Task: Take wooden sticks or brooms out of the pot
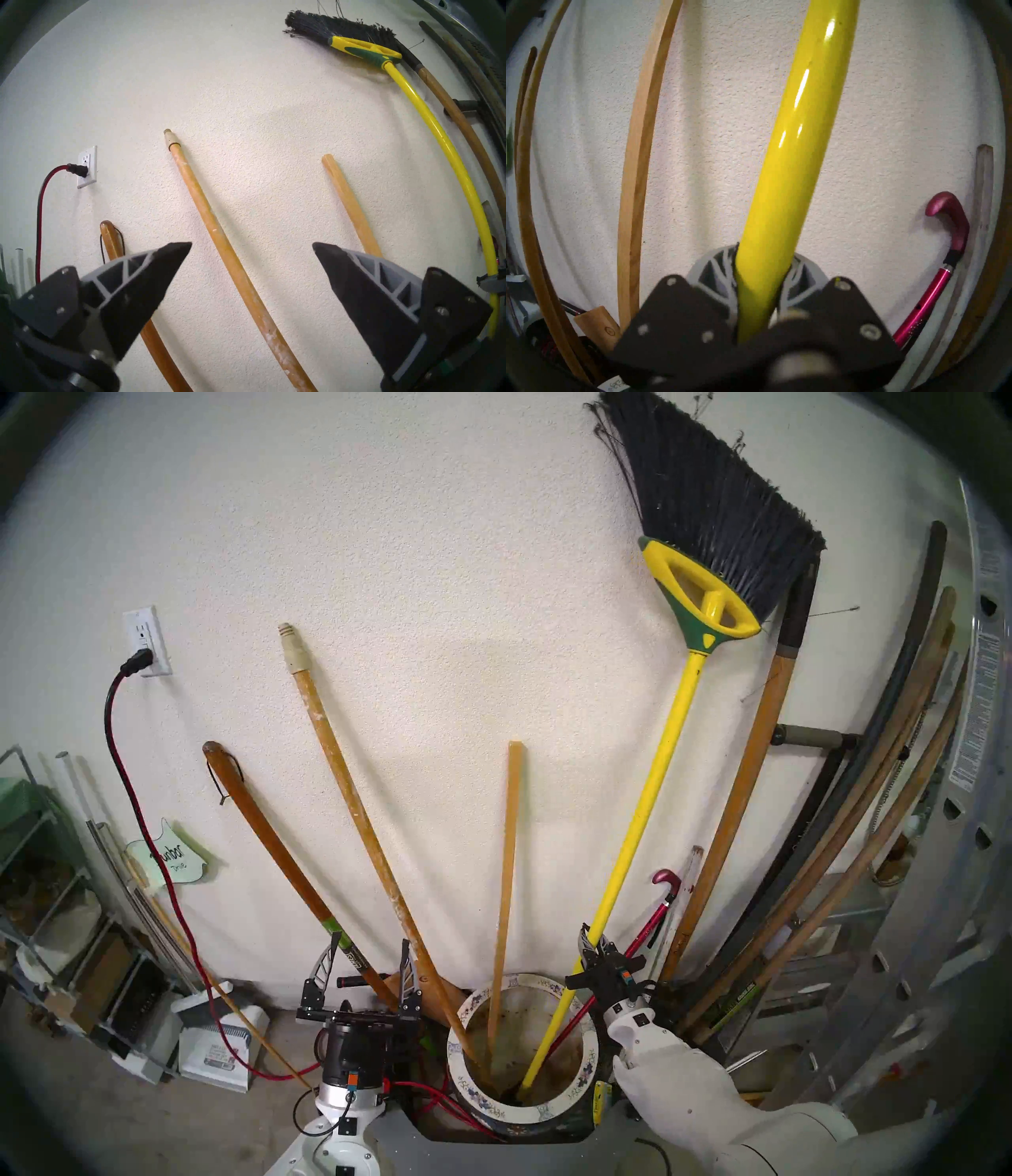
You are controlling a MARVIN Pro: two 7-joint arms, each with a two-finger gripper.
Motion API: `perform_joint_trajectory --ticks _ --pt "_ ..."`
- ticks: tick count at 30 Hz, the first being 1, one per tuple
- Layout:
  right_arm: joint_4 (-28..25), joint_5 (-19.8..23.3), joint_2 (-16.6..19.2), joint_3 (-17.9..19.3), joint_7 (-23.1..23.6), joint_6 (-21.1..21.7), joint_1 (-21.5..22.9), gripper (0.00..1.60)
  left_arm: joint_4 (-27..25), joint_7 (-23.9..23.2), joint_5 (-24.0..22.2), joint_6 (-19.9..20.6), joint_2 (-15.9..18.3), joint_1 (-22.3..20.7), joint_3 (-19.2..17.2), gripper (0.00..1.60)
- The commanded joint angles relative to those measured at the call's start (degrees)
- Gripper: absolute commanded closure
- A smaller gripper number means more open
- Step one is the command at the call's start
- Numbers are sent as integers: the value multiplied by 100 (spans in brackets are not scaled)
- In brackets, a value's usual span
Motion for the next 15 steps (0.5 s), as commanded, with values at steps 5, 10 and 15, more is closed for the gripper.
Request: perform_joint_trajectory --ticks 5,10,15 --pt "-506 -63 467 26 342 -726 -494 160 126 -18 -84 -103 -19 -331 -9 0" --pt "-957 -144 508 18 436 -726 -799 160 141 -26 -99 -159 34 -370 -70 0" --pt "-1423 -191 535 -1 568 -726 -1117 160 82 -67 -49 -238 126 -348 -125 0"
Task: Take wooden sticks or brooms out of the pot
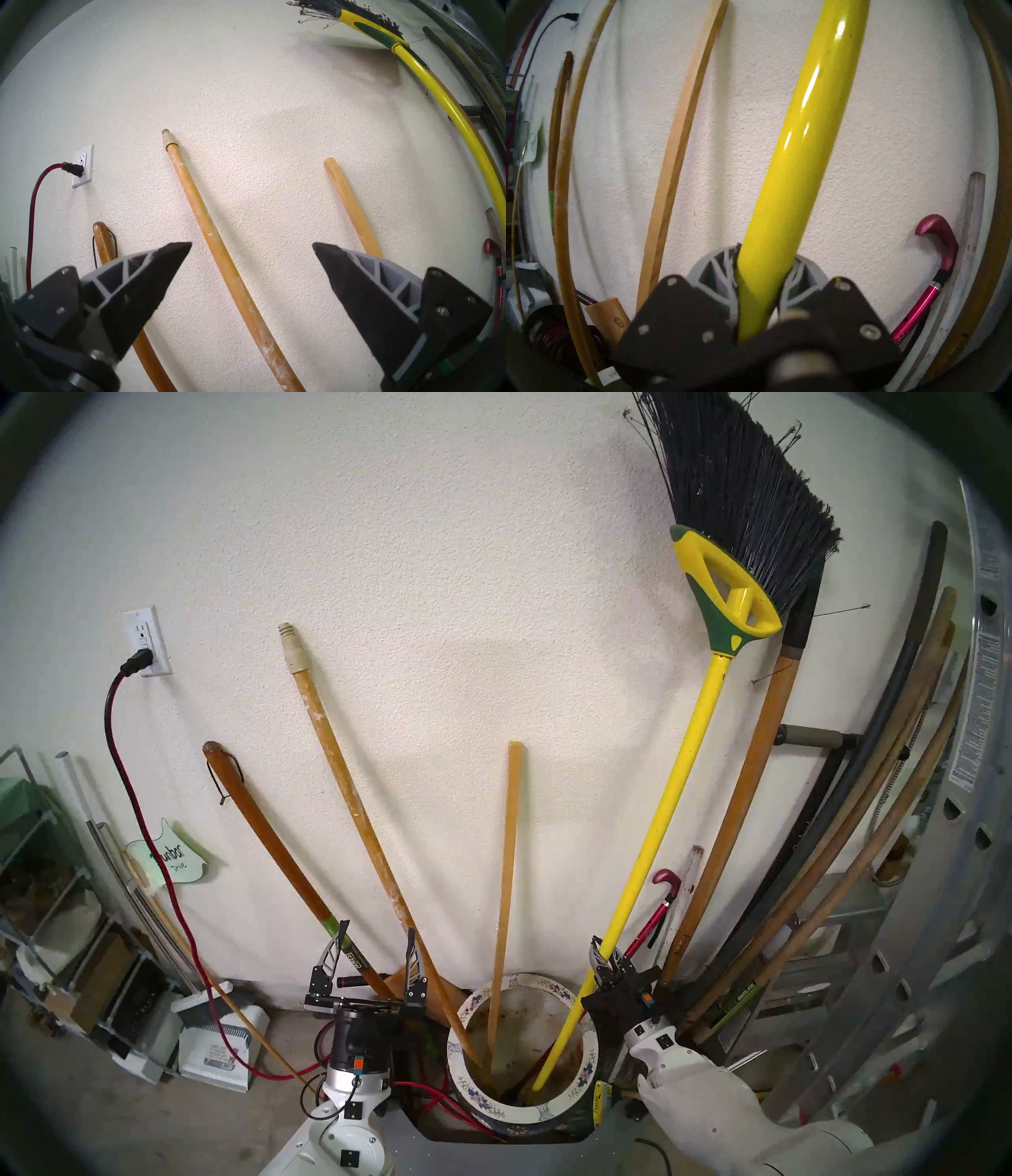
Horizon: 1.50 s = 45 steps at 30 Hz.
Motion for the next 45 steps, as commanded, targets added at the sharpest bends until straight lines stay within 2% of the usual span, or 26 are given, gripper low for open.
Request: perform_joint_trajectory --ticks 1,3,5,6,7,8,11,14,19,23,24,26,28,31,35,40,42,45 --pt "-581 -66 94 -59 156 -181 -391 160 -133 -14 34 -95 139 4 -68 0" --pt "-762 -90 114 -71 153 -181 -511 160 -159 -27 18 -117 167 12 -77 0" --pt "-870 -210 105 -181 264 -181 -629 160 -269 -104 -154 -279 315 33 -78 0" --pt "-1074 -249 131 -205 263 -181 -766 160 -307 -121 -207 -279 352 40 -87 0" --pt "-991 -271 104 -253 324 -181 -744 160 -348 -146 -215 -279 413 41 -96 0" --pt "-1190 -304 126 -274 313 -181 -882 160 -424 -197 -278 -279 484 56 -91 0" --pt "-1328 -351 124 -318 314 -181 -1029 160 -727 -335 -518 -279 747 130 28 0" --pt "-1359 -403 131 -343 320 -181 -1101 160 -1099 -518 -761 -279 1054 251 157 0" --pt "-1354 -446 137 -366 355 -181 -1134 160 -1618 -701 -914 -279 1446 299 285 0" --pt "-1381 -469 141 -364 365 -181 -1160 160 -1820 -810 -1023 -279 1576 290 357 0" --pt "-1405 -482 143 -358 368 -181 -1180 160 -2087 -884 -1109 -279 1749 361 407 0" --pt "-1414 -486 143 -354 368 -181 -1189 160 -2065 -921 -1127 -279 1754 344 423 0" --pt "-1454 -501 145 -341 364 -181 -1221 160 -2414 -1034 -1294 -279 2027 455 519 0" --pt "-1475 -509 148 -333 360 -181 -1240 160 -2502 -1126 -1378 -279 2124 497 563 0" --pt "-1542 -535 154 -316 349 -181 -1293 160 -2631 -1430 -1677 -279 2518 540 703 0" --pt "-1571 -559 138 -324 348 -181 -1331 160 -2608 -1704 -1830 -279 2702 487 796 0" --pt "-1602 -593 117 -341 337 -181 -1365 160 -2629 -1977 -1999 -279 3029 388 920 0" --pt "-1623 -617 99 -353 329 -181 -1384 160 -2650 -2160 -2135 -279 3204 258 981 0"
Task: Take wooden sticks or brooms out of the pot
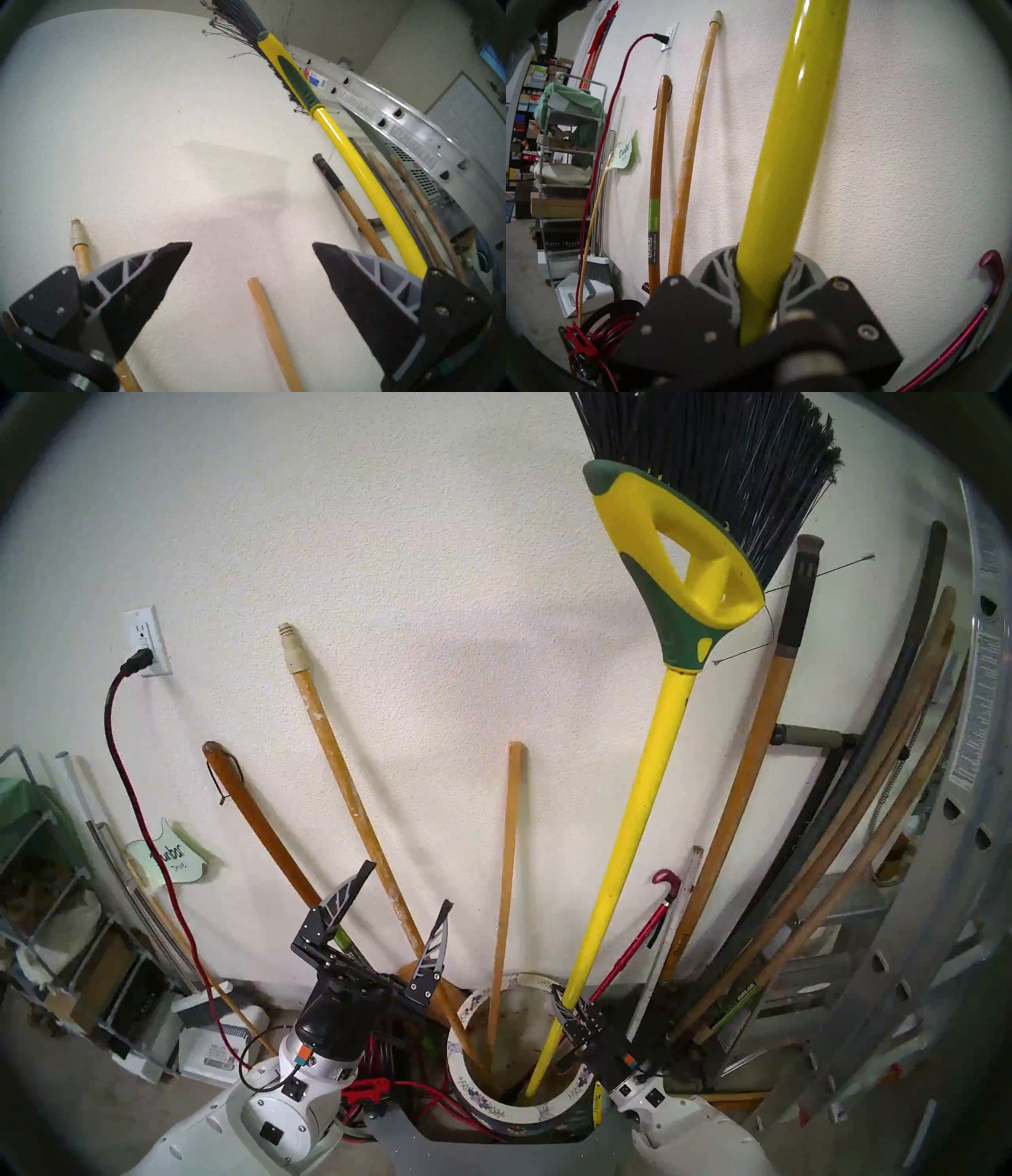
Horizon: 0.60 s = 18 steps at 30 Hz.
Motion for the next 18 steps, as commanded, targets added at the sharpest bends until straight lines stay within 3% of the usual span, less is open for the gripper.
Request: perform_joint_trajectory --ticks 1,8,14,18 --pt "-55 -32 -58 -31 -29 6 -95 160 -94 -407 -346 5 649 -235 123 0" --pt "-133 -87 -113 -40 -75 6 -140 160 -110 -916 -685 5 942 -643 386 0" --pt "-158 -122 -138 -35 -108 6 -170 160 -97 -1217 -916 37 942 -919 661 0" --pt "-174 -166 -149 -15 -157 6 -192 160 -94 -1546 -1183 148 840 -1235 1039 0"
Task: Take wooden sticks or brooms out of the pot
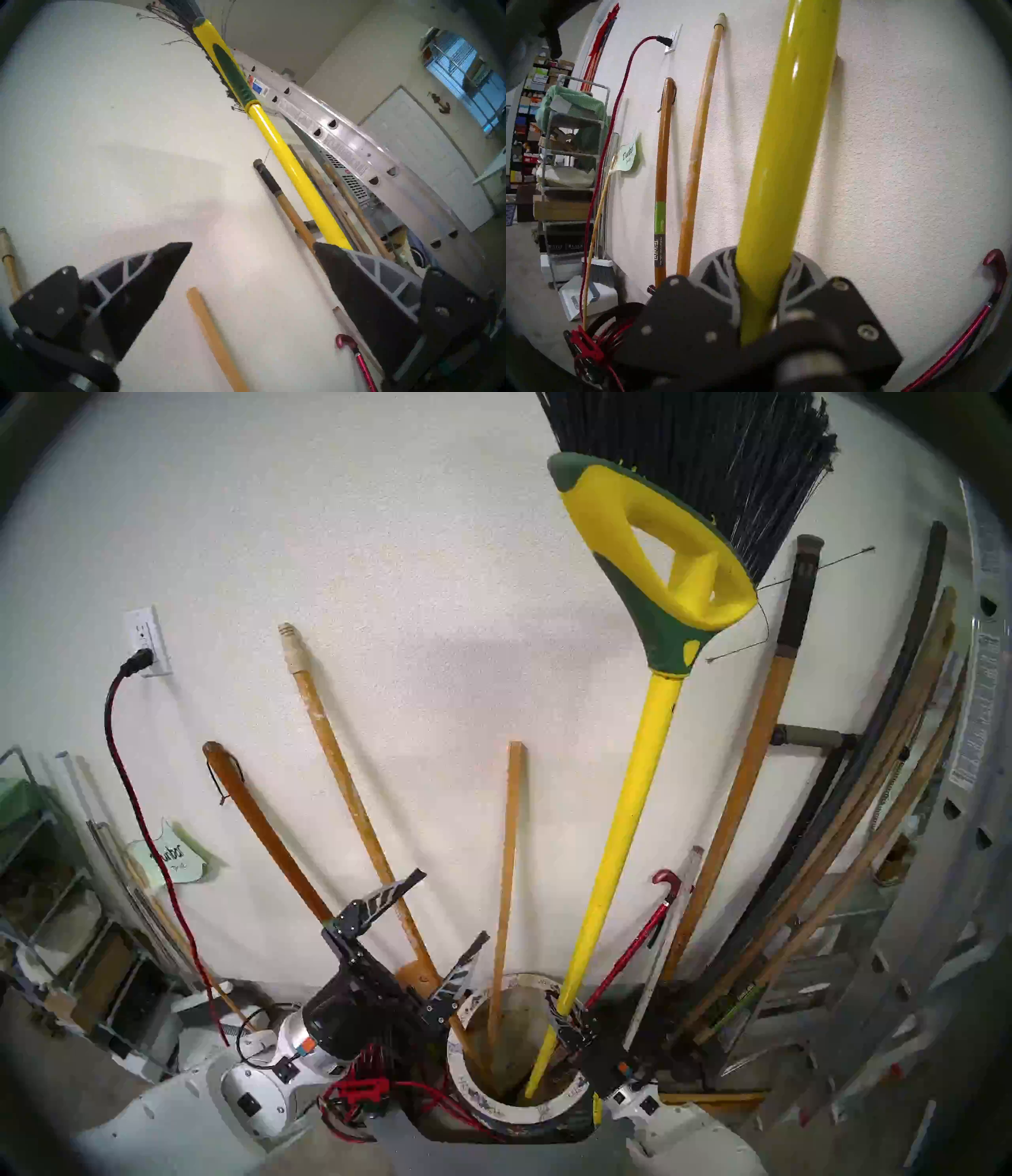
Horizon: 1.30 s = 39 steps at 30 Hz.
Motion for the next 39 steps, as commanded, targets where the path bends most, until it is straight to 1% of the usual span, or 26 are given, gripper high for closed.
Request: perform_joint_trajectory --ticks 1,2,3,5,6,7,9,13,14,16,17,18,20,21,22,24,31,36,37,38,39 --pt "-47 -16 -54 -4 -44 5 -44 160 -37 -367 -348 138 -11 -483 385 0" --pt "-48 -23 -54 1 -55 5 -46 160 -35 -423 -392 164 -34 -536 451 0" --pt "-53 -37 -51 11 -78 5 -48 160 -25 -536 -508 241 -99 -651 599 0" --pt "-59 -52 -49 20 -103 5 -51 160 -5 -657 -629 329 -154 -771 740 0" --pt "-59 -52 -49 20 -103 5 -51 160 -5 -657 -629 329 -154 -771 740 0" --pt "-64 -66 -51 28 -127 5 -54 160 27 -780 -742 434 -222 -890 885 0" --pt "-66 -71 -51 30 -136 5 -54 160 43 -826 -785 472 -249 -935 939 0" --pt "-80 -102 -63 47 -199 5 -67 160 168 -1096 -1119 775 -450 -1225 1261 0" --pt "-80 -102 -63 47 -199 5 -67 160 168 -1096 -1119 775 -450 -1225 1261 0" --pt "-86 -114 -68 54 -221 5 -74 160 230 -1196 -1251 907 -541 -1337 1372 0" --pt "-85 -128 -78 62 -246 5 -84 160 292 -1315 -1411 1072 -641 -1473 1495 0" --pt "-85 -128 -78 62 -246 5 -84 160 292 -1315 -1411 1072 -641 -1473 1495 0" --pt "-85 -145 -87 71 -272 5 -95 160 353 -1439 -1580 1243 -747 -1602 1616 0" --pt "-82 -160 -97 79 -297 5 -109 160 411 -1559 -1744 1417 -857 -1722 1730 0" --pt "-82 -167 -102 84 -309 5 -115 160 441 -1611 -1828 1499 -910 -1781 1781 0" --pt "-84 -173 -105 87 -320 5 -121 160 467 -1659 -1907 1573 -956 -1832 1822 0" --pt "-136 -238 -123 115 -414 5 -185 160 738 -2133 -2639 2254 -1328 -2285 2145 0" --pt "-187 -290 -129 133 -473 5 -223 160 972 -2493 -3181 2700 -1499 -2550 2291 0" --pt "-208 -321 -132 144 -506 5 -241 160 1069 -2716 -3500 2931 -1569 -2691 2343 0" --pt "-208 -321 -132 144 -506 5 -241 160 1069 -2716 -3500 2931 -1569 -2691 2343 0" --pt "-217 -336 -133 148 -521 5 -247 160 1109 -2826 -3648 3036 -1595 -2752 2362 0"
